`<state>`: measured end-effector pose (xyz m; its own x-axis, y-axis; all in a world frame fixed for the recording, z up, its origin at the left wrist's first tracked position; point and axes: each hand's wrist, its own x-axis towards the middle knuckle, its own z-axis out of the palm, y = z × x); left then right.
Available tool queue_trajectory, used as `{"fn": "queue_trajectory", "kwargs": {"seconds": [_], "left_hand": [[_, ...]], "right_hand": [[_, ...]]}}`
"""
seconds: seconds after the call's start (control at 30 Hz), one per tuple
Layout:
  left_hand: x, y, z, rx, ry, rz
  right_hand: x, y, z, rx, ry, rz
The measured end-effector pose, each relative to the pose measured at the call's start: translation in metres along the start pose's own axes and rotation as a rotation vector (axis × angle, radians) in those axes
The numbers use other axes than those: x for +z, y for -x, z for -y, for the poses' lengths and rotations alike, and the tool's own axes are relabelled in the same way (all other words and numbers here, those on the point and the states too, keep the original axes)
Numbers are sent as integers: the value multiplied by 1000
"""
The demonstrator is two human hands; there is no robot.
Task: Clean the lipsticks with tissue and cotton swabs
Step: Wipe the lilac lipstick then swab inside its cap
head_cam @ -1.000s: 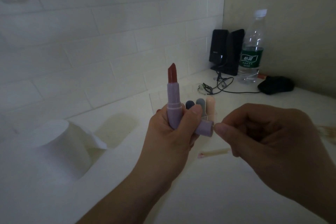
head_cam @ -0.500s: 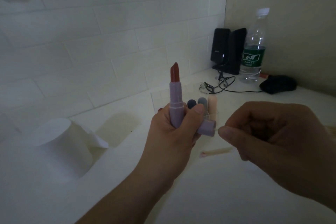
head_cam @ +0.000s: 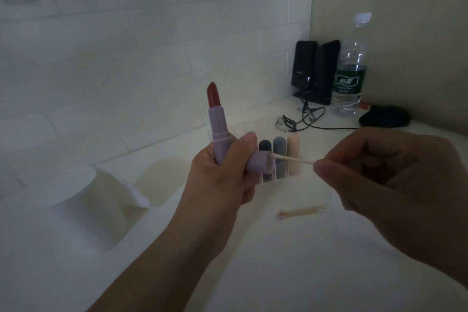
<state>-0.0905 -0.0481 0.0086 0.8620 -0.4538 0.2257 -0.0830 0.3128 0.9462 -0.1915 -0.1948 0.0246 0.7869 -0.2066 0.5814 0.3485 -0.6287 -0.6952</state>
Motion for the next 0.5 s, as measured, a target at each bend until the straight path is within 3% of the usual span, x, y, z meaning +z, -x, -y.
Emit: {"fn": "queue_trajectory", "kwargs": {"seconds": [0.2,0.4,0.5], "left_hand": [[1,0,-4,-99,98,49],[-1,0,3,-9,-55,-6],[-4,-3,5,16,-82,-20]], "right_hand": [[4,4,-1,-60,36,-35],[7,8,0,-214,389,-58],[8,8,-3,-217,394,20]]}}
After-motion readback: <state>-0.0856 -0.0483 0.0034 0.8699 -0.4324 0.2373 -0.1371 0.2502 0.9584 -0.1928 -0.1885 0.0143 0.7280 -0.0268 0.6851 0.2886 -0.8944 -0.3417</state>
